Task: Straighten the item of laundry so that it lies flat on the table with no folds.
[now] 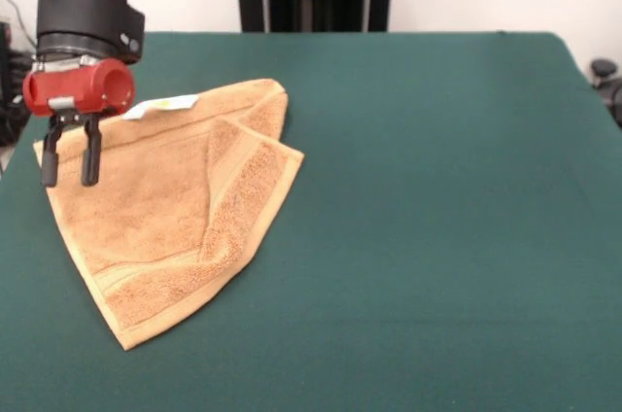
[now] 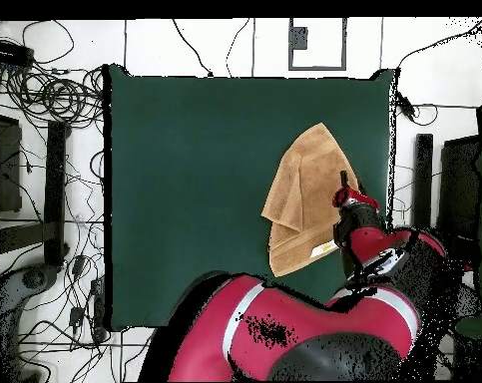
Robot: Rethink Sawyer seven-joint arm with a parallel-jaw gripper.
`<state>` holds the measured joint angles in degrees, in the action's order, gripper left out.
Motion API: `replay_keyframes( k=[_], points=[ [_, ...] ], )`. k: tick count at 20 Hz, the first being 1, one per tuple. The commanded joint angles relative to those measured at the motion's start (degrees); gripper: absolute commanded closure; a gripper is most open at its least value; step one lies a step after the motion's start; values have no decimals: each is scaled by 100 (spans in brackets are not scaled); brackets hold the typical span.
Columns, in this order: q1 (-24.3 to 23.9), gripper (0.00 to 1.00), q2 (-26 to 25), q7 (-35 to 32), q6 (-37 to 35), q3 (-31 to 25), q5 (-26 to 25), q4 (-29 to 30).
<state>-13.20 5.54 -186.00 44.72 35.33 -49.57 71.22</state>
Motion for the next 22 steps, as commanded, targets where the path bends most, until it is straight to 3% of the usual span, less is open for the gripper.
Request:
replay_keyframes(
  k=[1,3,4,6,14,22],
  points=[
    [104,0,-554,511,-301,-712,-190,-24],
    [280,0,-579,-516,-380,-786,-1108,-197],
    [542,0,-704,-1835,-265,-717,-2154,-422],
    [815,0,-919,-3089,175,-592,-3161,-696],
    [1074,0,-1164,-4277,995,-515,-4384,-907],
    [1155,0,-1016,-4613,1036,-658,-4480,-700]
  ],
)
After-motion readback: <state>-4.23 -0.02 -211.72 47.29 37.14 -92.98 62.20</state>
